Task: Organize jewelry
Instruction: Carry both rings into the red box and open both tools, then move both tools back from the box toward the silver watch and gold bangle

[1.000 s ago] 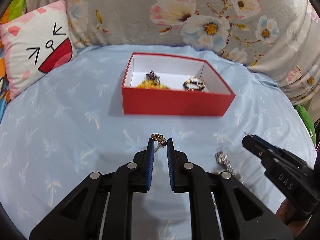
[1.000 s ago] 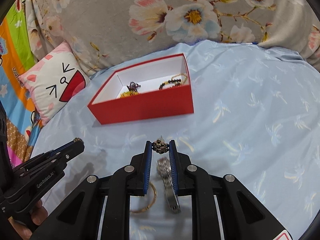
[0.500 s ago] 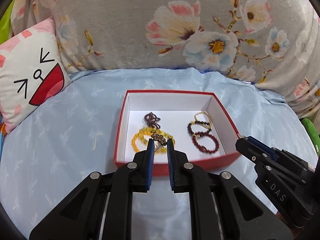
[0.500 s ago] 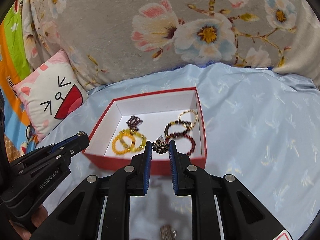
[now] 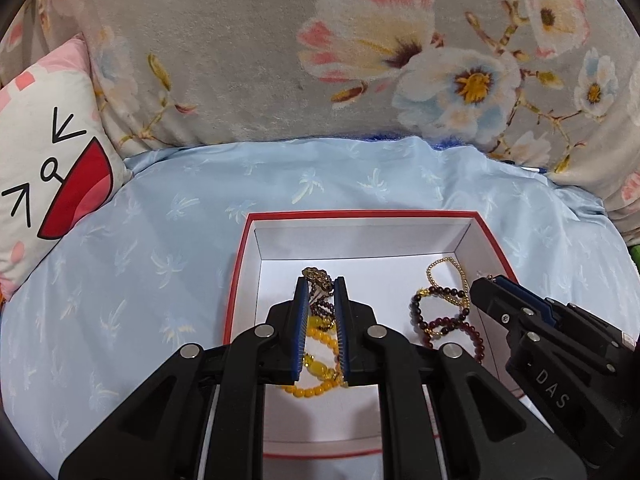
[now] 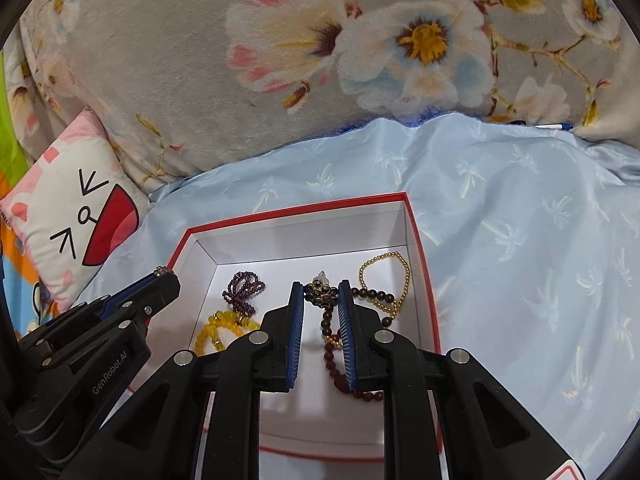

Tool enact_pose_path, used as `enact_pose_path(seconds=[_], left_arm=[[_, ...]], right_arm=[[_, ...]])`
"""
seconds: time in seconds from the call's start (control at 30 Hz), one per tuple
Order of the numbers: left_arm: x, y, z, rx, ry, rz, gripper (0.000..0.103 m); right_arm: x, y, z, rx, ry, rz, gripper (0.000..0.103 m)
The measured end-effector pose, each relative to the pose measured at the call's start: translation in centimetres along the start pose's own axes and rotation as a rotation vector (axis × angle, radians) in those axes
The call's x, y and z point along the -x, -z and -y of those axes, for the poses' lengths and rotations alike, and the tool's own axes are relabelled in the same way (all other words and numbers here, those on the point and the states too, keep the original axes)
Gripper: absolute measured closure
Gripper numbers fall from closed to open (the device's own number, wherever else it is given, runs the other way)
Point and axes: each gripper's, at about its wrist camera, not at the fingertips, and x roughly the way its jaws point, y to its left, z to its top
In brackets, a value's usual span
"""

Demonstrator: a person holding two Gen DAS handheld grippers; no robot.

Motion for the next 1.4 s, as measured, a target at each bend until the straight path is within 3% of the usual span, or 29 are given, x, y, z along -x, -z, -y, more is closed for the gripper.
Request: enact_pose_path(seconds=[1.0, 1.17, 1.4], left_arm=[[-3.6, 0.1, 0.2, 0.004, -0.013, -0.045, 0.090], [-3.6, 0.2, 0.2, 0.013, -0.035, -0.049, 0.070], [-2.6, 0.2, 0.5, 0.011, -0.028, -0.035, 0.070]], right_arm=[[-3.7, -0.2, -0.9, 0.054, 0.052, -0.027, 0.084], [-3.4, -0.1, -1.0, 0.056, 0.057, -0.016, 0.081], [-2.5, 0.1, -1.0, 0.057, 0.054, -0.009, 0.081]])
